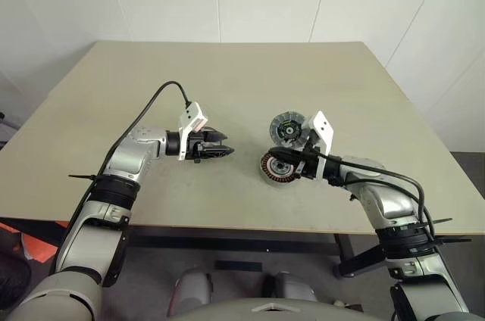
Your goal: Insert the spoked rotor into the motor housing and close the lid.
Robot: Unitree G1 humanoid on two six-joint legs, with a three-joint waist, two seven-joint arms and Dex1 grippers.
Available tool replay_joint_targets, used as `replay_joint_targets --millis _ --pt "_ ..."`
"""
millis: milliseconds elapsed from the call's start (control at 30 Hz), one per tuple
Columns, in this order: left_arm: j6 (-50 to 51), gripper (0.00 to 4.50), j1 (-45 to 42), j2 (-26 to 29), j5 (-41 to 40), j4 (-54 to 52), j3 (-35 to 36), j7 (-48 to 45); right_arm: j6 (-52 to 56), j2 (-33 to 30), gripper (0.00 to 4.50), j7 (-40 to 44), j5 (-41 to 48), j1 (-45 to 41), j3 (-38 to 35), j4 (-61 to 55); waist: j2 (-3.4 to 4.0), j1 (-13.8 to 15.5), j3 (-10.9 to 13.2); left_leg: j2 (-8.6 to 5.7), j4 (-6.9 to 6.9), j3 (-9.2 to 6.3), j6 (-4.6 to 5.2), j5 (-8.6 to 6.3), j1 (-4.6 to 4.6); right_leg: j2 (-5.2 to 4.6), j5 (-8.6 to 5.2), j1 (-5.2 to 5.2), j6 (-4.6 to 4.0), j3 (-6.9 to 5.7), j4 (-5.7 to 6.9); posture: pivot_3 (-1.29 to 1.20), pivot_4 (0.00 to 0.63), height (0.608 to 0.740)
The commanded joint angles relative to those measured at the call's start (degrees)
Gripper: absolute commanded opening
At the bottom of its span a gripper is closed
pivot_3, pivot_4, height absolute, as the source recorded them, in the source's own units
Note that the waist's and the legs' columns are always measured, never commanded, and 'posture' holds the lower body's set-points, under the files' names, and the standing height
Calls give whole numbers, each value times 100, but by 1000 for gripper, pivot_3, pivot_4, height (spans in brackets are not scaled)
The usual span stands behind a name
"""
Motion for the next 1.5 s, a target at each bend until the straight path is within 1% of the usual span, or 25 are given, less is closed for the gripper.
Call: replay_joint_targets --millis 33,100,400,567,667,833,1000,1100,1167,1200,1333,1400,1500 --pt "-78 2763 -42 33 -56 -197 55 11 -352 -214 30 -8 -431 35 266 46 0 16 0 0 0 -1 0 0 1 0 0 0 0 0 0 0 0 740" --pt "-74 2763 -40 34 -61 -204 60 22 -536 -260 30 -56 -665 77 414 196 -1 9 0 0 0 -1 -2 0 -2 0 0 -1 0 0 -2 0 0 740" --pt "-46 2763 -16 44 -75 -261 64 41 -961 -89 30 -407 -1101 109 575 510 -1 -10 1 1 -1 1 -3 1 -4 0 -9 -5 15 0 -1 0 0 740" --pt "-59 2763 -37 34 -73 -247 66 50 -1137 -271 30 -361 -1479 334 849 724 -1 -9 1 0 -1 1 -3 1 -2 0 -10 2 17 0 -2 0 0 740" --pt "-55 2763 -44 32 -75 -246 63 46 -819 -166 30 -246 -1136 536 727 743 -3 3 0 0 -1 1 -1 -1 10 0 -19 19 33 0 -4 0 0 740" --pt "-59 2763 -48 49 -68 -238 69 44 -869 -196 30 -334 -1234 752 749 1026 -6 18 -4 0 -6 -1 10 -9 45 0 -22 69 37 0 -28 0 0 740" --pt "-74 2763 -53 55 -58 -227 72 52 -452 -159 30 -597 -1230 637 607 1437 -11 3 -8 -1 -24 -1 21 -17 94 0 -22 136 40 -3 -79 0 0 740" --pt "-88 2763 -68 49 -55 -210 73 52 -36 -184 30 -501 -1062 645 573 1413 -12 6 -9 -5 -24 -2 25 -20 132 0 -26 182 46 -4 -97 0 0 740" --pt "-94 2763 -78 48 -55 -199 73 49 274 -169 30 -529 -912 605 476 1380 -11 13 -9 -8 -25 -5 25 -21 176 -3 -37 210 66 -4 -111 0 0 740" --pt "-97 2763 -80 47 -54 -195 73 49 359 -170 30 -548 -869 585 446 1368 -11 13 -10 -8 -25 -5 25 -21 184 -4 -42 222 73 -3 -115 0 0 740" --pt "-112 2763 -84 54 -50 -176 69 36 652 -185 30 -534 -675 519 364 1049 -15 3 -12 -8 -27 -5 26 -21 191 -6 -51 247 90 -3 -139 0 0 740" --pt "-120 2763 -86 57 -50 -168 68 28 470 -89 30 -477 -436 463 171 674 -17 -2 -12 -8 -28 -5 27 -22 187 -6 -51 244 90 -3 -144 0 0 740" --pt "-147 2763 -97 58 -44 -135 66 25 394 148 30 -513 50 215 -250 213 -16 -16 -10 -7 -46 -1 25 -20 167 -6 -51 214 90 -3 -142 0 0 740"
